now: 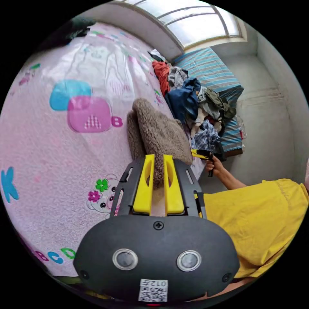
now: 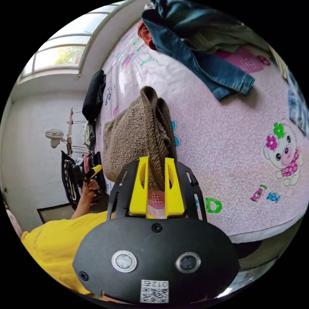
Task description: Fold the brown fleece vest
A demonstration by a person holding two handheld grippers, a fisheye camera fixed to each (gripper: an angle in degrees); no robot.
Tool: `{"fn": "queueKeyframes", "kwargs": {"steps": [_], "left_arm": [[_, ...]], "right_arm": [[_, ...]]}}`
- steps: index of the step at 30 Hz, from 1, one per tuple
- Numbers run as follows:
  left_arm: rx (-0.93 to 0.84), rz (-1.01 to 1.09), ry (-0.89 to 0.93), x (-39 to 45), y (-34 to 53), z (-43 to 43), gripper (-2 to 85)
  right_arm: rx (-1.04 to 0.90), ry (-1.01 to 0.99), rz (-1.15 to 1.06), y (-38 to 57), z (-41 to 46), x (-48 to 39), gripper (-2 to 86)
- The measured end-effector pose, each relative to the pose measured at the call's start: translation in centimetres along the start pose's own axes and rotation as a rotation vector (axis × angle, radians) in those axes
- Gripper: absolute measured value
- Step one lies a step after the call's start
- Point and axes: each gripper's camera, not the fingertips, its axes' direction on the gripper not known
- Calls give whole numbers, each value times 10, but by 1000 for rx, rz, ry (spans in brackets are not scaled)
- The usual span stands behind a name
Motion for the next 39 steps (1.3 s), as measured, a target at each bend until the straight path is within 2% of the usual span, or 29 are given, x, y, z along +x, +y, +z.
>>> {"fn": "queueKeyframes", "kwargs": {"steps": [2,6,9,11,12,13,14,16,20,22,25,28,31,33,35,39], "left_arm": [[29,72,-131,30,-30,-13,14],[-53,166,-164,61,-92,16,9],[-144,121,-197,62,-125,51,6],[-214,3,-326,43,-131,70,5],[-225,-22,-322,37,-130,73,5],[-208,-90,-233,23,-125,73,4],[-153,-183,-131,10,-118,67,4],[-111,-245,-40,3,-111,59,4],[6,-146,-135,37,-120,29,5],[4,-95,-131,53,-138,31,5],[-75,-66,-157,68,-165,53,4],[-212,-160,-271,55,-171,78,3],[-125,-260,-120,42,-162,68,3],[-54,-251,-111,49,-155,52,3],[-24,-167,-156,74,-145,28,2],[-89,-49,-121,115,-115,16,2]], "right_arm": [[79,70,-69,-2,-13,-22,42],[107,16,-212,-36,5,-73,21],[50,6,-234,-53,39,-87,16],[14,94,-201,-57,62,-79,12],[-6,130,-183,-56,75,-68,9],[-5,107,-171,-54,78,-63,9],[18,38,-115,-51,78,-50,7],[28,-41,-60,-47,73,-40,8],[114,41,-139,-44,48,-65,7],[142,27,-166,-54,47,-74,7],[121,0,-144,-75,63,-77,7],[13,175,-43,-85,97,-60,6],[43,92,10,-76,96,-43,6],[119,85,-18,-58,78,-47,6],[138,82,-89,-40,63,-59,6],[69,-108,-252,18,52,-85,7]]}}
